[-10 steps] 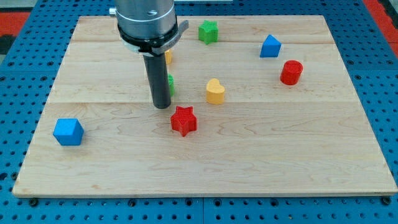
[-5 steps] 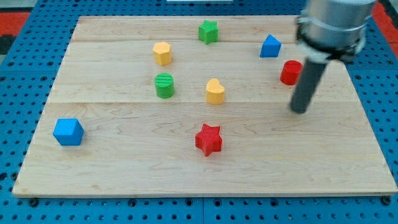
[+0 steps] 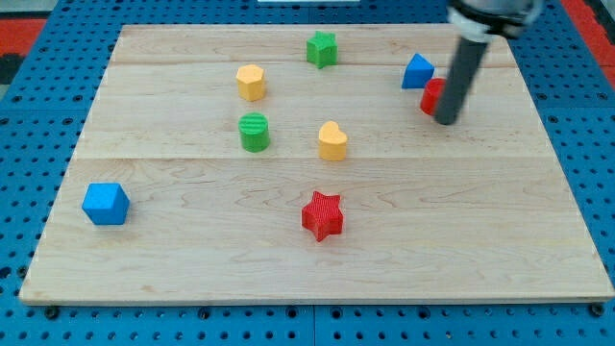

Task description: Move the red circle to the center right

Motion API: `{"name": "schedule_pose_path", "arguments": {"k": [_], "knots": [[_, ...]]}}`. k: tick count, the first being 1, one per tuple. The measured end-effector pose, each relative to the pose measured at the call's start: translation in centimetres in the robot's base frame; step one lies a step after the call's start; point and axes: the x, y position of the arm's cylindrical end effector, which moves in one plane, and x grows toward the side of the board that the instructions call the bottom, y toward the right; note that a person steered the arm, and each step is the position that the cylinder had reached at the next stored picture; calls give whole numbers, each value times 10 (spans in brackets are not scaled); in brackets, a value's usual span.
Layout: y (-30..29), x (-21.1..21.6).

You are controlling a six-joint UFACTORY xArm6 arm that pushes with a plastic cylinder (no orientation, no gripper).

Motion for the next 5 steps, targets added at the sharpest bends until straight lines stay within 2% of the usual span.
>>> {"name": "schedule_pose_path", "arguments": {"k": [1,4,5], "knots": [[-60,-19],[47,-17],[59,-16]]}}
